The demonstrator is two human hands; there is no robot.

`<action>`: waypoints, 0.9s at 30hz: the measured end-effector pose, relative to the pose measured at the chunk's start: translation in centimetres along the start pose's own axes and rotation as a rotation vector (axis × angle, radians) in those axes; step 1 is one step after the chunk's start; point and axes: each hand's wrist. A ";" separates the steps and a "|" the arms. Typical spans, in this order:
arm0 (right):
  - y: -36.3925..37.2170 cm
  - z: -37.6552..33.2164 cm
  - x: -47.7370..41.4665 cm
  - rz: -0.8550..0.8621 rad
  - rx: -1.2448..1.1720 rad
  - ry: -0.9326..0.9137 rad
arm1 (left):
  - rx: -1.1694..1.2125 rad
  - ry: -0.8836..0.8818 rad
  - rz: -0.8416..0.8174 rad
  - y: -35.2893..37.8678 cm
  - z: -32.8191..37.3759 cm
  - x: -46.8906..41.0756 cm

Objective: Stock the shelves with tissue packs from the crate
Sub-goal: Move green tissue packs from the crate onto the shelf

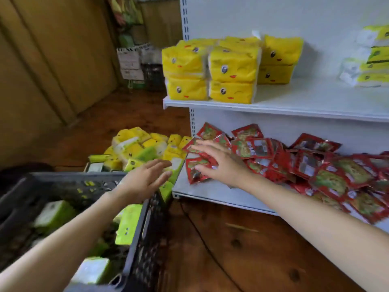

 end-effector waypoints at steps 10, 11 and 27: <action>18.2 -12.6 -6.1 -0.344 -0.157 -0.129 | 0.025 -0.613 0.095 -1.7 -18.0 13.9; 19.7 -13.5 -6.5 -0.373 -0.160 -0.133 | 0.036 -0.662 0.100 -1.5 -19.3 14.7; 36.2 -22.0 -13.0 -0.683 0.028 -0.280 | 0.007 -1.007 0.145 -0.4 -29.8 21.9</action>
Point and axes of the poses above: each hand's wrist, its own x-axis away from the middle knuckle, its own y-axis out of the palm, z = x × y, and after that the axes turned 5 degrees about x, right-handed
